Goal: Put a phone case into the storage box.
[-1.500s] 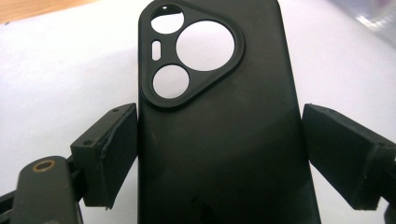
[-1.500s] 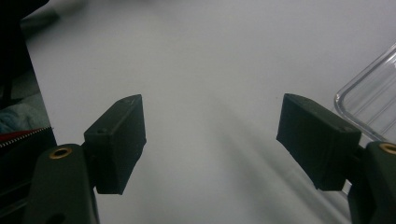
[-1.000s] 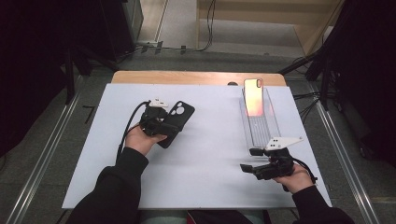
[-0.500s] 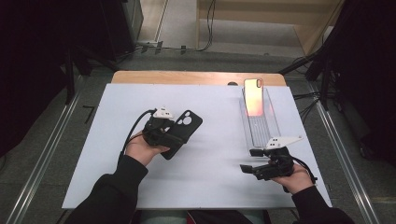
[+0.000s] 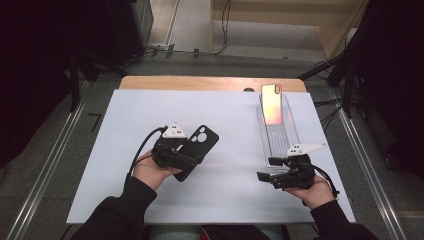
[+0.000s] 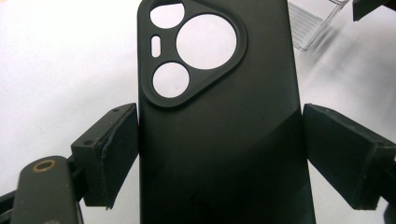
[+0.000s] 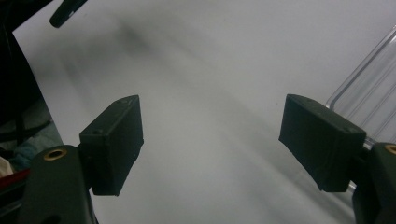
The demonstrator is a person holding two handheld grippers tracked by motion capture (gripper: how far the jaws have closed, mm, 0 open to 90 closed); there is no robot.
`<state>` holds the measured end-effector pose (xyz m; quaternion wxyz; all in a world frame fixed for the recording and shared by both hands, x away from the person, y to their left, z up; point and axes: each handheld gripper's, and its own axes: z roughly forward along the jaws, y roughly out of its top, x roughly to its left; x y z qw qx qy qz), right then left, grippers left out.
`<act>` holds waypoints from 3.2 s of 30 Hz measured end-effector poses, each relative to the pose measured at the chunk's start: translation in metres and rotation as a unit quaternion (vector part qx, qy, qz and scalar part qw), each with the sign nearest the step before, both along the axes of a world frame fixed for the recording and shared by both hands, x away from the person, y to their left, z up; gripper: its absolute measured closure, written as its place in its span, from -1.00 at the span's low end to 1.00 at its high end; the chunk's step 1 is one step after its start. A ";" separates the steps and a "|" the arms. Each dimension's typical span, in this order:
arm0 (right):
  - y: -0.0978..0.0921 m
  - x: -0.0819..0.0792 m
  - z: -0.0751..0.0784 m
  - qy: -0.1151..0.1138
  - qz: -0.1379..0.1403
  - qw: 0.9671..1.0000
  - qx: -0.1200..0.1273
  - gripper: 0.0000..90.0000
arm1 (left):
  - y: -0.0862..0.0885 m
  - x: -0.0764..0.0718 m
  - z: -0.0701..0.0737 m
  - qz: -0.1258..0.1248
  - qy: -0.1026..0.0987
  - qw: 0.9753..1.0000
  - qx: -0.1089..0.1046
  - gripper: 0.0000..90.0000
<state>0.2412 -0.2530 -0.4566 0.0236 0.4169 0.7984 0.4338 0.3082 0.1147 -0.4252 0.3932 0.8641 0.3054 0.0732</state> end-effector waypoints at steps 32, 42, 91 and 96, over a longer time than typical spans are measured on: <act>0.029 0.001 0.019 -0.007 -0.044 0.999 0.024 -0.54 | -0.022 -0.026 -0.026 0.105 -0.060 0.991 -0.065 -0.70; 0.043 0.008 0.024 -0.005 -0.055 0.998 0.027 -0.54 | -0.027 -0.029 -0.030 0.119 -0.078 0.987 -0.077 -0.70; 0.098 0.048 0.041 0.006 -0.072 0.995 0.071 -0.55 | -0.043 -0.042 -0.040 0.130 -0.129 0.978 -0.105 -0.70; 0.104 0.052 0.041 0.006 -0.071 0.995 0.069 -0.54 | -0.045 -0.044 -0.040 0.125 -0.129 0.978 -0.105 -0.70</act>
